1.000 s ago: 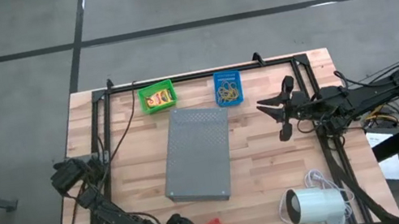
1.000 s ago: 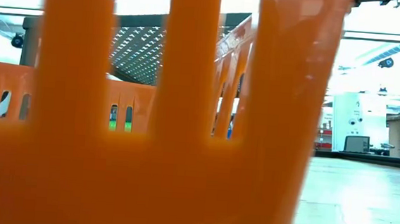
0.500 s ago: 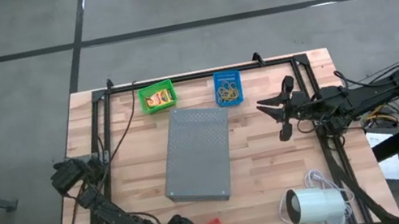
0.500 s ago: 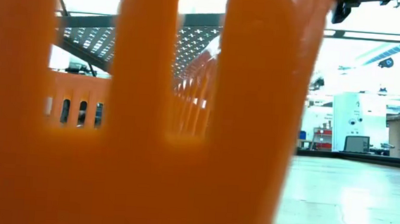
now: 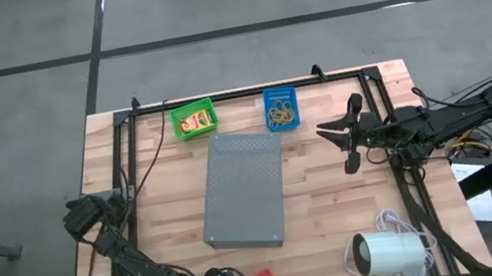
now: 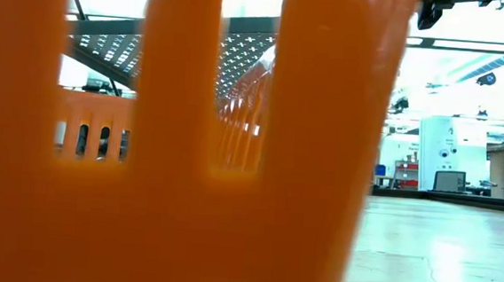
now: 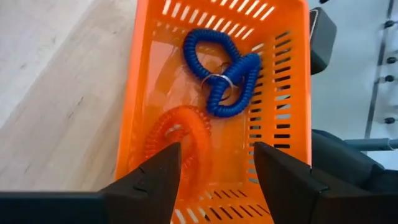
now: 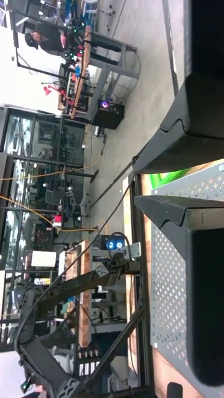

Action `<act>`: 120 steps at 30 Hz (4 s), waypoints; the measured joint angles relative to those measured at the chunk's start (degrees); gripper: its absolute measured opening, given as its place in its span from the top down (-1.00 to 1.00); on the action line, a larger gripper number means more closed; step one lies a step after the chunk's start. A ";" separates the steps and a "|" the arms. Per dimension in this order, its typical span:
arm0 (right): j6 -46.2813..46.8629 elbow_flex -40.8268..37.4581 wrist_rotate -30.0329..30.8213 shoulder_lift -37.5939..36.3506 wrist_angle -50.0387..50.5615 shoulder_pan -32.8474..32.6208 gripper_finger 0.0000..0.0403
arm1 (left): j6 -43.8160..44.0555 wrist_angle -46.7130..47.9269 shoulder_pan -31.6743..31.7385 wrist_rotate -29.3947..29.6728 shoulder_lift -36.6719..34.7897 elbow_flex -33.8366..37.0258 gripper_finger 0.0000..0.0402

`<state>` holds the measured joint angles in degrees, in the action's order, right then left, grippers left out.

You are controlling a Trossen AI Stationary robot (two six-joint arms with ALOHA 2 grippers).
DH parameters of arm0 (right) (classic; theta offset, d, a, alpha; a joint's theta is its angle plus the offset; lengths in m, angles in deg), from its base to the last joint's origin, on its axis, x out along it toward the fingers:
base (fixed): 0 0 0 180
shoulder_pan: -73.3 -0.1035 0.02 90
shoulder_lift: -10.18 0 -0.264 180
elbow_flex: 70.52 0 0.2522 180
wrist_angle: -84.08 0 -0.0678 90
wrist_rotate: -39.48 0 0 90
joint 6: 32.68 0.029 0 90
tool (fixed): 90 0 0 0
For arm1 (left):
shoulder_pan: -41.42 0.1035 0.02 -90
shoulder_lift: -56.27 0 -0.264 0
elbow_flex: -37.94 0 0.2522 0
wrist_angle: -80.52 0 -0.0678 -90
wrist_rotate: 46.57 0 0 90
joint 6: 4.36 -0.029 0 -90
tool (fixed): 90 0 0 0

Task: Pick & Place Office Desk Supplies
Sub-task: Put the orange spring keychain into the orange basket, then put the blue basket on the shelf

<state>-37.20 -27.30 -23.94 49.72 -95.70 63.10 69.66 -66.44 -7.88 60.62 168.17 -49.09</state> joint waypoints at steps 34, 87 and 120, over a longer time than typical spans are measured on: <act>0.00 0.01 0.02 0.01 0.00 -0.01 0.69 | -23.41 -4.62 -2.08 23.80 -7.68 -1.21 -0.10; 0.00 0.02 -0.01 -0.01 -0.02 0.01 0.69 | -12.63 20.01 0.16 16.66 -12.42 -1.05 -0.10; 0.00 0.00 -0.01 0.01 0.00 0.01 0.69 | -18.72 36.41 15.78 19.99 -22.27 -1.08 -0.10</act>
<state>-37.20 -27.31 -23.95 49.73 -95.70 63.10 50.94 -30.04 7.90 80.60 145.90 -50.17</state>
